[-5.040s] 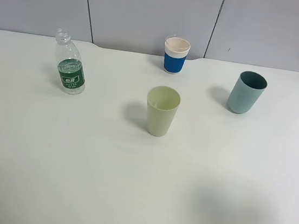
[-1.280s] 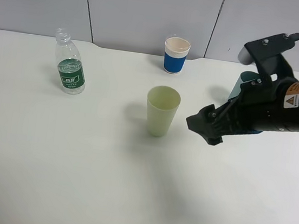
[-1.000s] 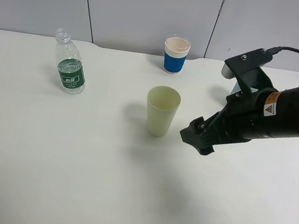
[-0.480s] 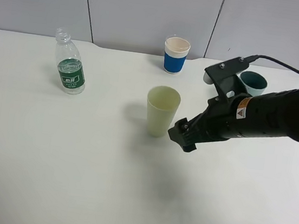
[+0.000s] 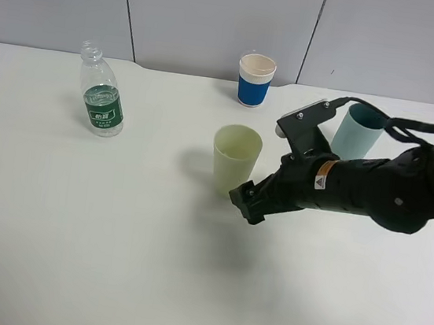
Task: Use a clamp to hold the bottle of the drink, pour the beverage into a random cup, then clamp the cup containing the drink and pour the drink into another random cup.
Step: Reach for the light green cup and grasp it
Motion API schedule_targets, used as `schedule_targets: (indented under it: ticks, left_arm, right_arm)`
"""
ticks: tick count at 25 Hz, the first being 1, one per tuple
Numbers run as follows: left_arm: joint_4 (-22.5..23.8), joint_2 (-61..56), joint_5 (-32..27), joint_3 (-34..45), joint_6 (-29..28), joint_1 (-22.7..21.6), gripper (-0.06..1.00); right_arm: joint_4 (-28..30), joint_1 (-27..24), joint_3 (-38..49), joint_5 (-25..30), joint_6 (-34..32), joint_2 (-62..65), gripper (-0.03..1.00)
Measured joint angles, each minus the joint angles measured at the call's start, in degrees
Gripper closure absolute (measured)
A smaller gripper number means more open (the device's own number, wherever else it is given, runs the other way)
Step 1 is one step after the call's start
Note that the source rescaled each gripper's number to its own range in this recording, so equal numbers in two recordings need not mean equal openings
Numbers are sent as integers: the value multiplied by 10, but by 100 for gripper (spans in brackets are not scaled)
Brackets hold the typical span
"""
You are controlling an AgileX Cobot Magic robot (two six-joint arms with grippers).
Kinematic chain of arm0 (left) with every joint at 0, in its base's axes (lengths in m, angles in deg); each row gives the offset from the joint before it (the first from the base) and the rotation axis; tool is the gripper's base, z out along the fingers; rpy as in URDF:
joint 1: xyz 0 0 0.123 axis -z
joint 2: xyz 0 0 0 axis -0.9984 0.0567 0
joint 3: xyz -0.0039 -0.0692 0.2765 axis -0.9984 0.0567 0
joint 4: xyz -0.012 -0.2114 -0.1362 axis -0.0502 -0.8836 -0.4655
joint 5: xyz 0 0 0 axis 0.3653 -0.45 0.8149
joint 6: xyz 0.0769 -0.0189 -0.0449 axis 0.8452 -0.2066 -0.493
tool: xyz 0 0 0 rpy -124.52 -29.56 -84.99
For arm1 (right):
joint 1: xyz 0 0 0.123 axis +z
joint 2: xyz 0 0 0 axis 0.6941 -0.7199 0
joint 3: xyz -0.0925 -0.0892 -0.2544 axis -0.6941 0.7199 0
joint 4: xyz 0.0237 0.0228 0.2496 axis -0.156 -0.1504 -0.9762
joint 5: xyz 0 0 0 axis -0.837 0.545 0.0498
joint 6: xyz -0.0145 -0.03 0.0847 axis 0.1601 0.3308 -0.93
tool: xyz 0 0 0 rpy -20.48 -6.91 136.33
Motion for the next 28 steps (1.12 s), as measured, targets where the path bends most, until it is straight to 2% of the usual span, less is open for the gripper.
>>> schedule_targets:
  ticks: [8, 13, 20, 28]
  left_arm:
    - [0, 0, 0, 0, 0, 0, -5]
    - [0, 0, 0, 0, 0, 0, -5]
    - [0, 0, 0, 0, 0, 0, -5]
    - [0, 0, 0, 0, 0, 0, -5]
  right_arm:
    - [1, 0, 9, -110, 34, -77, -3]
    - [4, 0, 9, -217, 36, -116, -3]
    - [59, 0, 9, -344, 38, -161, -3]
    - [65, 0, 9, -392, 74, -178, -3]
